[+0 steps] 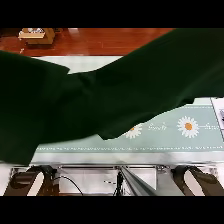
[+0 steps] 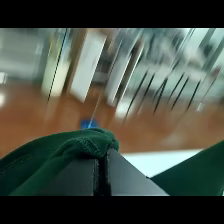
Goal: Fold the shirts.
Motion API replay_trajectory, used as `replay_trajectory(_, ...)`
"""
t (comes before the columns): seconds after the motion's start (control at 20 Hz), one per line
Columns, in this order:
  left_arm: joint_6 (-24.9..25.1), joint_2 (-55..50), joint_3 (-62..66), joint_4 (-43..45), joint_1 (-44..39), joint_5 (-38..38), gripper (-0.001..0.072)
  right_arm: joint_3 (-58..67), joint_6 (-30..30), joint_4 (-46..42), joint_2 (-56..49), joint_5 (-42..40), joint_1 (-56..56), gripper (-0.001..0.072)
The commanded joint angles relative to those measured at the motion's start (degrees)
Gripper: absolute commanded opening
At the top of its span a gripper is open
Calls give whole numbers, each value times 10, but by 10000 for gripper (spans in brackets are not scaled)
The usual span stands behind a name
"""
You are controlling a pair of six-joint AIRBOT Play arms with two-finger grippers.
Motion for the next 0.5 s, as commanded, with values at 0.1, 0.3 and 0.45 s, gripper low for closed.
replay_trajectory(0.1, -101, 4, 71, 2, 0, -137, 21, 82, 80, -35, 1, 141, 0, 23)
replay_trajectory(0.3, -139, -16, 69, 5, 1, -354, 21, 74, 43, -149, 5, 229, 18, 23)
replay_trajectory(0.45, -119, -24, 9, 6, -3, -380, 22, -9, 38, -148, 1, 229, 62, 22)
